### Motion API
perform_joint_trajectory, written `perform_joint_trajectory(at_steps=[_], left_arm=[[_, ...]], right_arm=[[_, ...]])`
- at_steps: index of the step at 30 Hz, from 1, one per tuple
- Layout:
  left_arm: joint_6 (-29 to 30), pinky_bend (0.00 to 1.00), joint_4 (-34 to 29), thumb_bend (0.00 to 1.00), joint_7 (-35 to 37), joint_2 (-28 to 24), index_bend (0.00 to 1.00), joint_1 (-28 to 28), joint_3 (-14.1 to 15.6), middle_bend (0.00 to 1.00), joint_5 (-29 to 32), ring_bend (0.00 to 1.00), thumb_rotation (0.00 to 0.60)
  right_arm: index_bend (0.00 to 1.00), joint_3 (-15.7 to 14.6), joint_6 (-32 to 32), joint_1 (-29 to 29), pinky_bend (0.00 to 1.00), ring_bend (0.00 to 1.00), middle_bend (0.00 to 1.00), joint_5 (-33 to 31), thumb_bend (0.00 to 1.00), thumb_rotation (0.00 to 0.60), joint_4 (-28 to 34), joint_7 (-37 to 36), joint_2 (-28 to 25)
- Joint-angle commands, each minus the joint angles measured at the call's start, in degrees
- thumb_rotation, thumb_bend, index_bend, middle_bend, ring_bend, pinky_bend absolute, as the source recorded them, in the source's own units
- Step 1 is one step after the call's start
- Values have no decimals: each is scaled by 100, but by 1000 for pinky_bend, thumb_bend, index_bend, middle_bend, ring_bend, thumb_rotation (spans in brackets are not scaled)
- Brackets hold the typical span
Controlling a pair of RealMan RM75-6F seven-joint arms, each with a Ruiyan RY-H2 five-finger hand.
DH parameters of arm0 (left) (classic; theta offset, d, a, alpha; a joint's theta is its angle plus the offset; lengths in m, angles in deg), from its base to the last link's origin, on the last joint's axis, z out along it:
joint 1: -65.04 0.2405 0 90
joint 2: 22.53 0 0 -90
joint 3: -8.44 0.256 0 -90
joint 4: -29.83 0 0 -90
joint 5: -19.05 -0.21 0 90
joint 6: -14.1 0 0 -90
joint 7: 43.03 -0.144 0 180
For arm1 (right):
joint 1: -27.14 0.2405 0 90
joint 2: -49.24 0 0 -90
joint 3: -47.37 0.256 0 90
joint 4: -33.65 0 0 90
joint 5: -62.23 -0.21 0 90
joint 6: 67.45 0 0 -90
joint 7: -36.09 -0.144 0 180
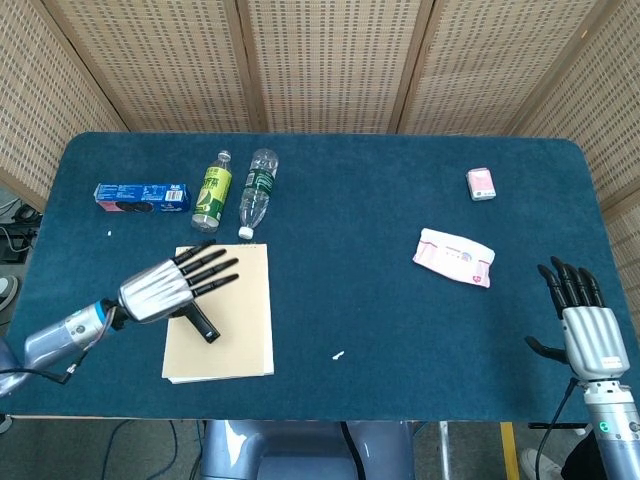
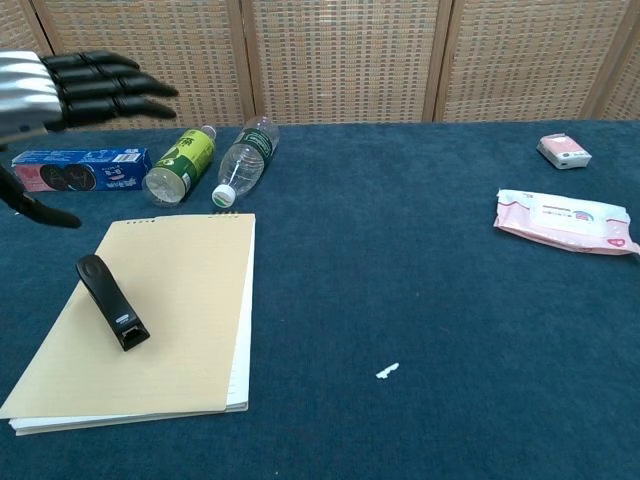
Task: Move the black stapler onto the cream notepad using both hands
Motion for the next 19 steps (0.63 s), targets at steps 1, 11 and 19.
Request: perform_joint_trajectory(at_steps=[1,11,19], left_arm=[[220,0,-2387,0,-489,-702,0,1395,-819,0,2353,0,600],[498,0,-3541,0,-701,-726,0,2697,-854,0,3554,0,600],[684,0,-3364,0,-582,-621,0,3030,-872,0,3131,0,600]], right_arm=[[0,-21,18,-15,0,0,0,43,0,600,11,-14,-8],[0,-53,-36,-1,0,0,0,76,0,600,-60,18,49],[0,-44,-56,-1,0,0,0,39,0,600,-129,36,90]])
